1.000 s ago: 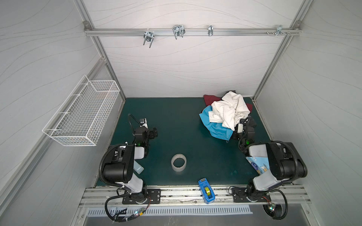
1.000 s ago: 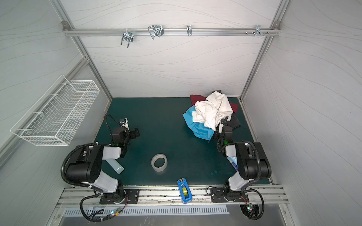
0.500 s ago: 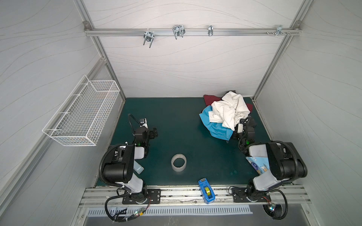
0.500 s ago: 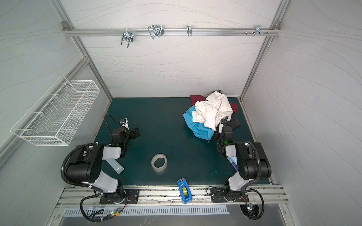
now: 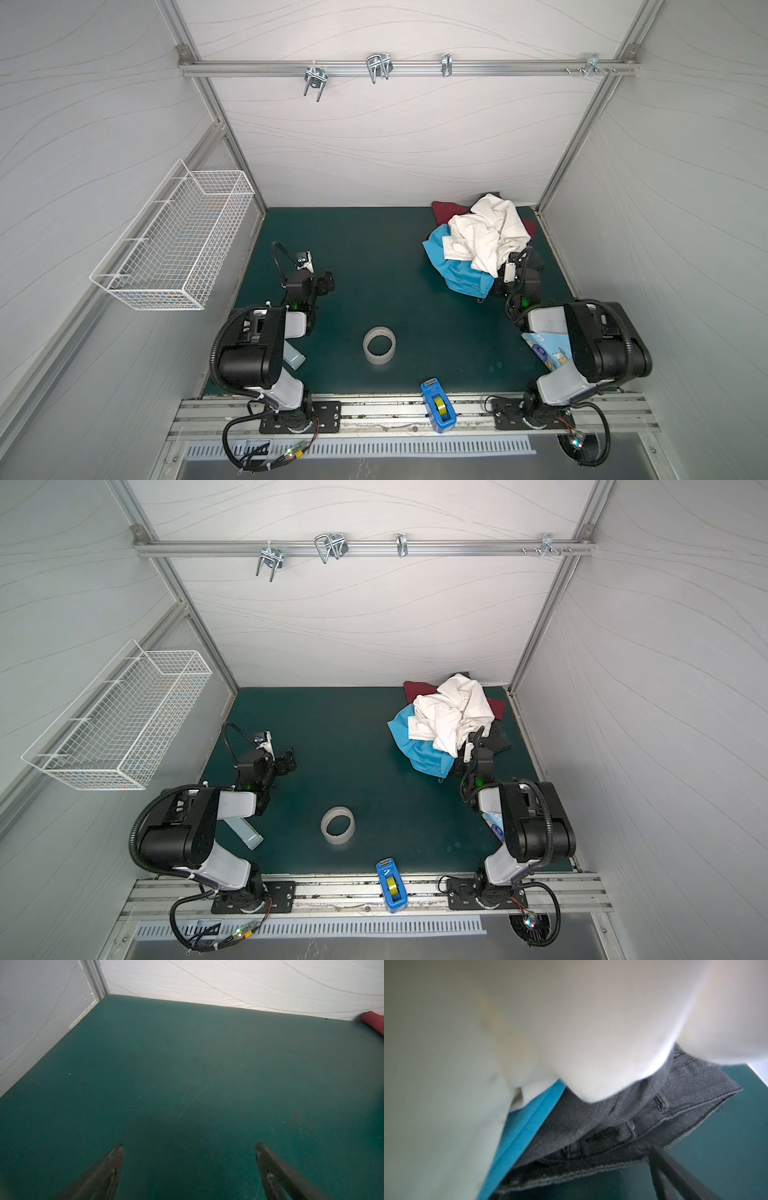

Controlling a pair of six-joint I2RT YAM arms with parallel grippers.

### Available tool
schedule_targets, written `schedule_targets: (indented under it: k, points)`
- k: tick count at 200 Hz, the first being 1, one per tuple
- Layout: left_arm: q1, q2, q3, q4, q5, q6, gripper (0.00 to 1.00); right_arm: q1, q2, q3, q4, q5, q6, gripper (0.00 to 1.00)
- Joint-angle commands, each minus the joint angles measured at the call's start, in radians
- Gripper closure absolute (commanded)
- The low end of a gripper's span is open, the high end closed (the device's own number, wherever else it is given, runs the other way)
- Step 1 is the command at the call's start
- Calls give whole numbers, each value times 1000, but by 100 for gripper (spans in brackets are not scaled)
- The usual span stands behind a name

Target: Pick out a specific cloth from the pile

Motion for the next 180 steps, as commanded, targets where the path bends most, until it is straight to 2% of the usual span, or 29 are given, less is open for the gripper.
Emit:
schedule_targets:
  k: [1,24,53,81,101,127,155,180]
  points:
    - [0,-9,6,25,9,4,1,5,-14,27,17,-12,-6,1]
    - [-1,-63,5,-11,-46,-17,2,6,-68,161,-300,-8,-12,1]
    - [0,-205,0,-153,-59,-29,1,24,-74,200,-430,42,4,1]
    - [-2,-370,-10,-311,-49,-30,1,81,-132,276,-669,218,65,1]
    - [-3,-482,11,-480,7,-36,1,106,-124,408,-996,291,195,1]
    - [-65,-559,75,-641,61,-40,1,139,-68,568,-1303,345,247,1]
    - [-97,-525,244,-847,263,-27,1,204,-46,648,-1457,399,248,1]
    - [-97,-454,370,-957,314,-91,1,251,-73,670,-1527,441,285,1]
